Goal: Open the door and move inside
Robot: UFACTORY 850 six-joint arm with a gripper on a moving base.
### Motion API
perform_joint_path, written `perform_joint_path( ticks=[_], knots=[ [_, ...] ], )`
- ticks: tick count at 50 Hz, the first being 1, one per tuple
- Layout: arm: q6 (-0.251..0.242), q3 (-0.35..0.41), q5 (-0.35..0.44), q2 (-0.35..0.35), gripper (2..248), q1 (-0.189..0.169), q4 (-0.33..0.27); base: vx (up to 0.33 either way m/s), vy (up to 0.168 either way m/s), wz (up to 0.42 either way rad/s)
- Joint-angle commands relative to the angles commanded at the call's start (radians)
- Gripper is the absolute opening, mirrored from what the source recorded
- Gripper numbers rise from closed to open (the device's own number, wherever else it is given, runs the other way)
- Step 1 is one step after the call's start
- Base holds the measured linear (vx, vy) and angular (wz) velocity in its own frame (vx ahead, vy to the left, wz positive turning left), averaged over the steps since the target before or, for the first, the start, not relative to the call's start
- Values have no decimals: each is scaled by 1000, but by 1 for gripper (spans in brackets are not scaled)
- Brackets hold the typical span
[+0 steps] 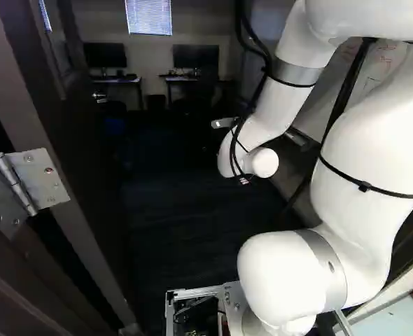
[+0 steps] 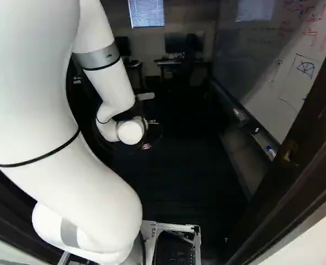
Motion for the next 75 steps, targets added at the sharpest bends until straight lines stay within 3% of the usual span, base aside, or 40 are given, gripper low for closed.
perform_joint_path(
  ticks=[27, 75],
  knots=[
    [0, 0, 0, 0, 247, 0, 0, 55, 24, 238],
    [0, 0, 0, 0, 247, 0, 0, 65, -12, -5]
  ],
)
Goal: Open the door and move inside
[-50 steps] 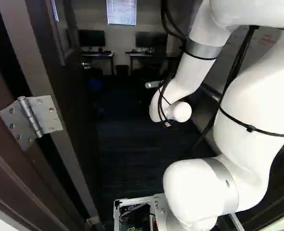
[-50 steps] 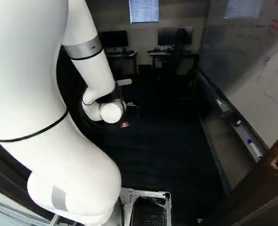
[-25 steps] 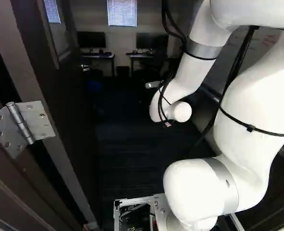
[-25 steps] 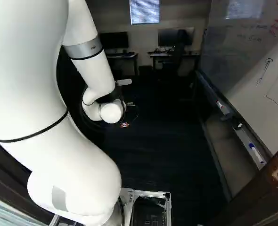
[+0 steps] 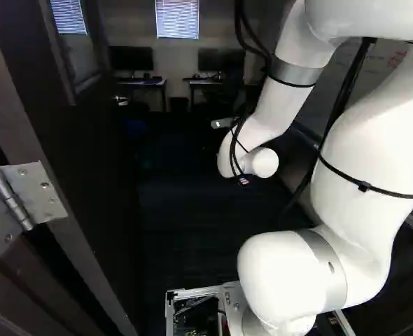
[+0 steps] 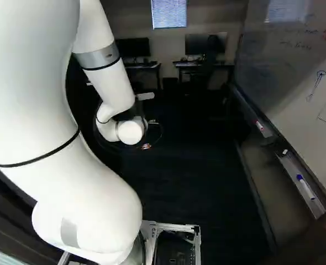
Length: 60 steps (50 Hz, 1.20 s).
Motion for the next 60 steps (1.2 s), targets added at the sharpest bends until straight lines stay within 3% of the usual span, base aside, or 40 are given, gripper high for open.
perform_joint_path(
  ticks=[60],
  knots=[
    [0, 0, 0, 0, 247, 0, 0, 135, 2, -2]
  ],
)
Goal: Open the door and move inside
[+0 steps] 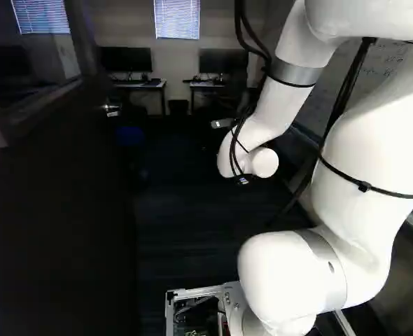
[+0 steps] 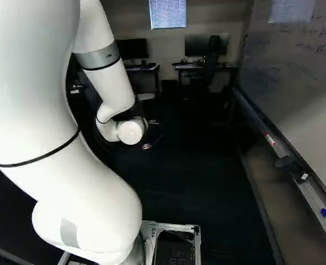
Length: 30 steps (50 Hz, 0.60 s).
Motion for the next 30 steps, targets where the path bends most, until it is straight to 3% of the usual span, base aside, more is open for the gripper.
perform_joint_path(
  ticks=[30],
  knots=[
    [0, 0, 0, 0, 247, 0, 0, 155, 2, 0]
  ],
)
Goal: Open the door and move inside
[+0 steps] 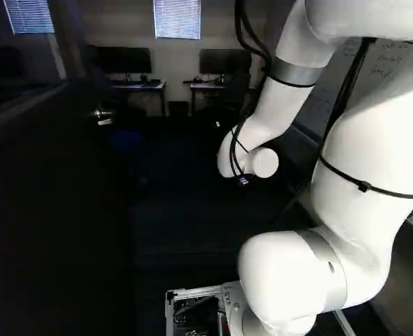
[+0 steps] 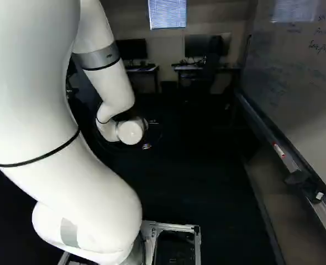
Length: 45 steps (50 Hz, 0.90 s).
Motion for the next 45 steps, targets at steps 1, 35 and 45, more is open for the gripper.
perform_joint_path(
  ticks=[1, 35, 45],
  knots=[
    [0, 0, 0, 0, 247, 0, 0, 149, 8, 7],
    [0, 0, 0, 0, 247, 0, 0, 146, 1, -15],
    [0, 0, 0, 0, 247, 0, 0, 161, 1, -18]
  ],
)
